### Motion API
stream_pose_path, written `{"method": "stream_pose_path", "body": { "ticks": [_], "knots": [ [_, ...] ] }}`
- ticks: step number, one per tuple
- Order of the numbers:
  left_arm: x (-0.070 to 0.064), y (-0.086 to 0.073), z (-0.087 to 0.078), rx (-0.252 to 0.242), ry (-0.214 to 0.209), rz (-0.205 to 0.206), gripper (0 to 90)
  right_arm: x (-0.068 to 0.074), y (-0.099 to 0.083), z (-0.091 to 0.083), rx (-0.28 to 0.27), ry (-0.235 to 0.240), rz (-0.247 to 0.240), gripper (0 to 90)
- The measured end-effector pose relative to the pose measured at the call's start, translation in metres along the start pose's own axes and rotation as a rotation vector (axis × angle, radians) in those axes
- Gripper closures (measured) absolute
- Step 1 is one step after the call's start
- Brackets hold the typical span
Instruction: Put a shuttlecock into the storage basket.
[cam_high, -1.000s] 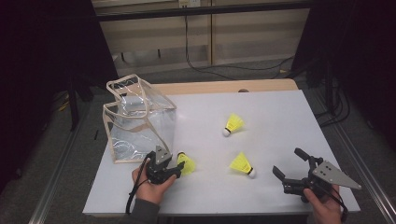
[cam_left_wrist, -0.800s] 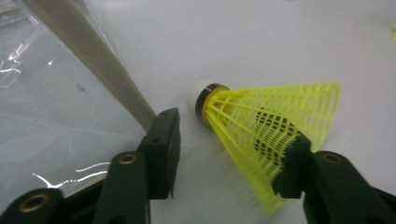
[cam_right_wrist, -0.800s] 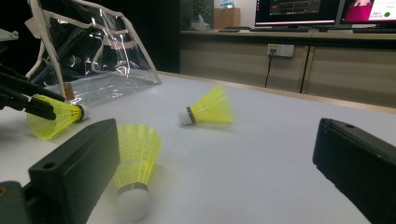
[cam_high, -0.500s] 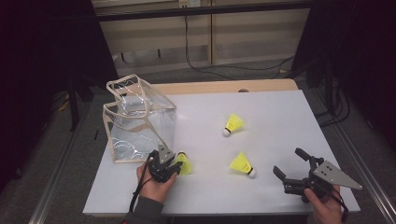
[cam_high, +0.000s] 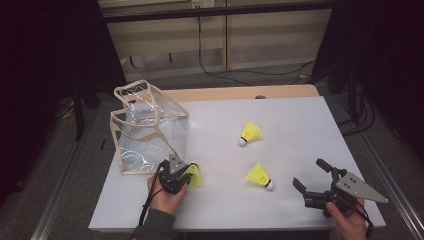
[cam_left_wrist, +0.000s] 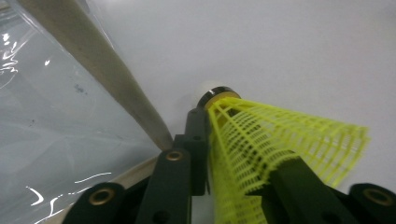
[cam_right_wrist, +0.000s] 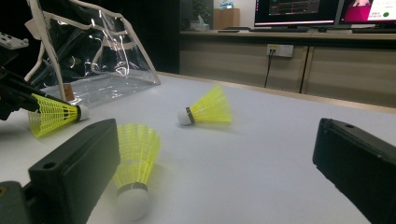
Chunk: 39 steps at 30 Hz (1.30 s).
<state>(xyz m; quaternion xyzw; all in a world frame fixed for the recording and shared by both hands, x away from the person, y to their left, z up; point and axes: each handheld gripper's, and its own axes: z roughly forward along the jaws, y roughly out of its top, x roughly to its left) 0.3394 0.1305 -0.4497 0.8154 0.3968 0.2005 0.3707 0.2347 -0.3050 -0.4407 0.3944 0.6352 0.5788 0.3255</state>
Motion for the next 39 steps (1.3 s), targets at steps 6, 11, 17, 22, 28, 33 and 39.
{"method": "stream_pose_path", "body": {
  "ticks": [6,11,17,22,28,33,39],
  "knots": [
    [0.003,0.001,-0.002,-0.007,-0.035,-0.017,80.9,-0.001,0.0,0.0,-0.005,-0.001,0.0,0.4],
    [0.006,0.003,-0.007,-0.019,-0.084,-0.055,81.3,-0.002,0.001,-0.001,-0.007,-0.003,0.007,0.4],
    [0.008,0.008,-0.012,-0.014,-0.166,-0.079,81.7,-0.002,0.0,-0.001,-0.004,-0.004,0.003,0.4],
    [0.008,0.012,-0.015,-0.004,-0.205,-0.088,81.8,-0.002,0.0,0.0,-0.003,-0.006,0.001,0.4],
    [0.012,0.019,-0.02,0.02,-0.264,-0.111,82.2,-0.003,-0.001,-0.001,-0.003,-0.009,0.005,0.4],
    [0.01,0.025,-0.022,0.044,-0.297,-0.108,82.2,-0.004,-0.002,0.0,0.003,-0.01,0.005,0.4],
    [0.011,0.034,-0.028,0.053,-0.333,-0.097,82.2,-0.004,-0.002,0.001,0.003,-0.009,0.008,0.4]
  ]
}}
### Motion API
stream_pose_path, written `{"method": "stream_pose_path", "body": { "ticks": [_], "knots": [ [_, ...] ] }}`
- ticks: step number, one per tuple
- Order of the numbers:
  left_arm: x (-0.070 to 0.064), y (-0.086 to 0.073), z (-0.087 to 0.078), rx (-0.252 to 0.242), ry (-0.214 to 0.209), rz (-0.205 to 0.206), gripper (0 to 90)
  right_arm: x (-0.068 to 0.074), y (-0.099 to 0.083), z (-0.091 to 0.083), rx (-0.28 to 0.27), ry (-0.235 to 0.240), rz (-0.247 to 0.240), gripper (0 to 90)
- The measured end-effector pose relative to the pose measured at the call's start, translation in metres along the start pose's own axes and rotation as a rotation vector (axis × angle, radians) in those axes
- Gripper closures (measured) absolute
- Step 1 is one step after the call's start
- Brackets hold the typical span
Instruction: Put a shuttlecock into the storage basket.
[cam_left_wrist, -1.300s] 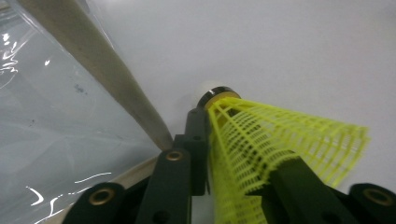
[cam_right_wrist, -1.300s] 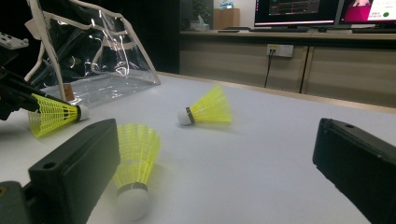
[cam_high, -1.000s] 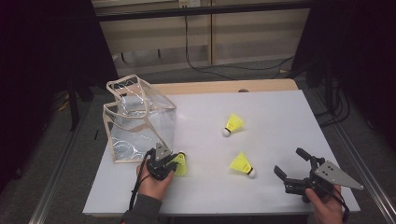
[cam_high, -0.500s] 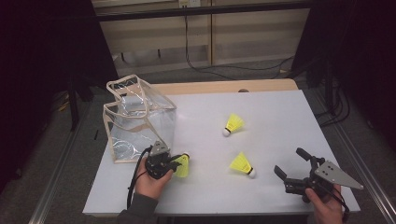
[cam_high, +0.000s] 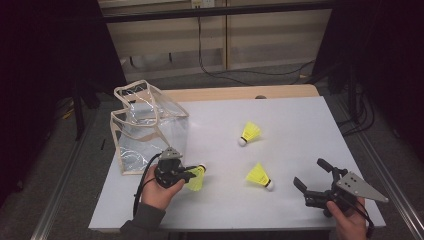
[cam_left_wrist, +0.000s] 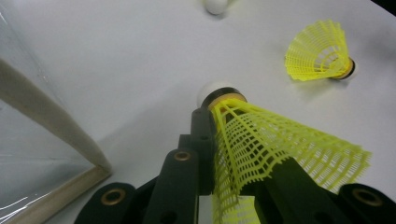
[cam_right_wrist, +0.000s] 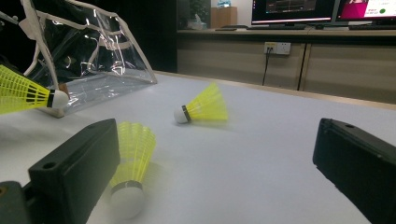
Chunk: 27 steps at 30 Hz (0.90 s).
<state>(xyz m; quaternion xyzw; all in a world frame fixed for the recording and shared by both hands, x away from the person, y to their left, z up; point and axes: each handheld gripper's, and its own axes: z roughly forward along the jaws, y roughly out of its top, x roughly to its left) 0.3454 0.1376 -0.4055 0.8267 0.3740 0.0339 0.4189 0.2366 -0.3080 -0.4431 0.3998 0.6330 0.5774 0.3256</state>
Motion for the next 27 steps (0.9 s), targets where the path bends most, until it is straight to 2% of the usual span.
{"method": "stream_pose_path", "body": {
  "ticks": [2,6,12,21,27],
  "knots": [
    [0.0,0.004,-0.003,0.003,-0.024,-0.001,82.2,0.0,0.0,0.0,-0.002,0.0,0.004,0.4],
    [0.0,0.011,-0.008,0.017,-0.04,0.009,82.2,0.001,0.0,0.001,-0.002,0.005,0.01,0.4],
    [0.0,0.021,-0.013,0.025,-0.038,0.021,82.1,0.001,0.0,0.001,-0.001,0.003,0.011,0.4],
    [0.0,0.034,-0.016,0.072,-0.042,0.041,82.2,0.001,0.0,0.0,-0.001,0.008,0.01,0.4],
    [0.001,0.044,-0.02,0.095,-0.043,0.033,82.1,0.0,0.0,0.0,-0.002,0.007,0.01,0.4]
  ]
}}
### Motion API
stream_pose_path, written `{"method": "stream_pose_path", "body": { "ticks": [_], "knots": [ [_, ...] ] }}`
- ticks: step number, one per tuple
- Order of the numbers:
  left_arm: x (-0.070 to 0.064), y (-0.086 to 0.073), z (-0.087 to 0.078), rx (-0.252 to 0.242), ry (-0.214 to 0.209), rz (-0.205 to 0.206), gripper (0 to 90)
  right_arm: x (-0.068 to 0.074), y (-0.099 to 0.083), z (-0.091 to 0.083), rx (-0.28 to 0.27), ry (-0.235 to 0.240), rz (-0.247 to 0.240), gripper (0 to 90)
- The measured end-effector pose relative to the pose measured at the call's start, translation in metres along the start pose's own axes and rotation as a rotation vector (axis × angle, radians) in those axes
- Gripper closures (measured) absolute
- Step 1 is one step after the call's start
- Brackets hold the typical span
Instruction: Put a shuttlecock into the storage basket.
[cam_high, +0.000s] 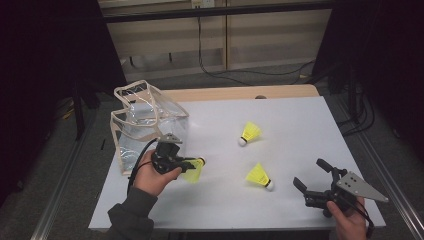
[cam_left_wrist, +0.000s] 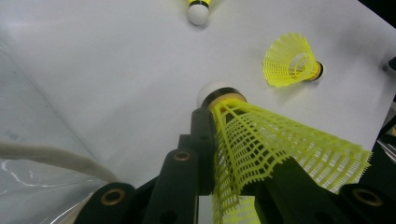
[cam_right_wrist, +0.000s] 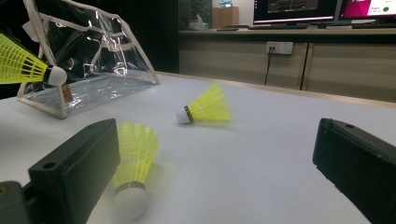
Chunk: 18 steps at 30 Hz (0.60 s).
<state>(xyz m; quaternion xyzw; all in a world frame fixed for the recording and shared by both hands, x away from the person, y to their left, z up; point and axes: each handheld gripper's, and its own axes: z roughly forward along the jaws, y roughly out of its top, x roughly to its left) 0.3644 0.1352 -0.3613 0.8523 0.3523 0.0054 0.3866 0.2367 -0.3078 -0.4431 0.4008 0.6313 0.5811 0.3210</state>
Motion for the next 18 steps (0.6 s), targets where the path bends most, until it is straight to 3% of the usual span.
{"method": "stream_pose_path", "body": {
  "ticks": [18],
  "knots": [
    [0.0,0.02,-0.006,0.049,-0.021,-0.012,82.2,0.0,0.0,0.0,-0.001,0.007,-0.004,0.5]
  ]
}}
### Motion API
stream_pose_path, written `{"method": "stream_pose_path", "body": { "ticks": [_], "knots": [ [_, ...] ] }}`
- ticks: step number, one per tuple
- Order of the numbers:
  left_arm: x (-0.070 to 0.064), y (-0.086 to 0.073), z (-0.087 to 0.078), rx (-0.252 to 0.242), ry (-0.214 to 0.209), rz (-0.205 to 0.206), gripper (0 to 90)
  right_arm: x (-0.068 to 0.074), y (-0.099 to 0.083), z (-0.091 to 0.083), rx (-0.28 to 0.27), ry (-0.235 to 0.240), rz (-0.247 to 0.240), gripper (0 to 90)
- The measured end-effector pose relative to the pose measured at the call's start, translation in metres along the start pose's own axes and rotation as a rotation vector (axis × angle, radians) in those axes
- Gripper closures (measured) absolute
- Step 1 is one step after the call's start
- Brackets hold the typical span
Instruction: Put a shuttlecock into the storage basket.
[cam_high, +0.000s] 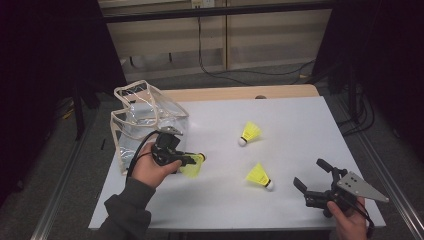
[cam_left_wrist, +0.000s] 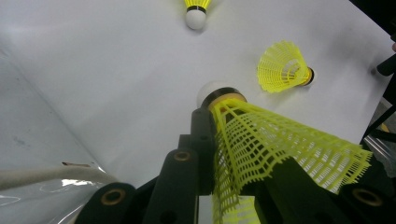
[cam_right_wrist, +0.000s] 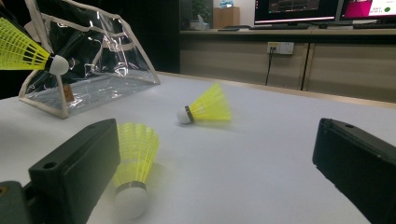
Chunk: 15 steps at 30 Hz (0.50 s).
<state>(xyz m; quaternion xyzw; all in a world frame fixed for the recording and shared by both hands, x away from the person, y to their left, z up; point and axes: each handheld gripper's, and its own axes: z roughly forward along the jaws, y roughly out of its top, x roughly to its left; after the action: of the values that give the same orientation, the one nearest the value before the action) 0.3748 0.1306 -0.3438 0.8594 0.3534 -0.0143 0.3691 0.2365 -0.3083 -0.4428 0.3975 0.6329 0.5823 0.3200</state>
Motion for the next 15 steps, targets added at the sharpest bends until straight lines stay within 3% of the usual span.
{"method": "stream_pose_path", "body": {
  "ticks": [15],
  "knots": [
    [0.0008,0.0098,-0.0041,0.013,-0.012,-0.009,82.5,0.0003,0.0,0.0003,0.001,0.002,0.002,0.5]
  ]
}}
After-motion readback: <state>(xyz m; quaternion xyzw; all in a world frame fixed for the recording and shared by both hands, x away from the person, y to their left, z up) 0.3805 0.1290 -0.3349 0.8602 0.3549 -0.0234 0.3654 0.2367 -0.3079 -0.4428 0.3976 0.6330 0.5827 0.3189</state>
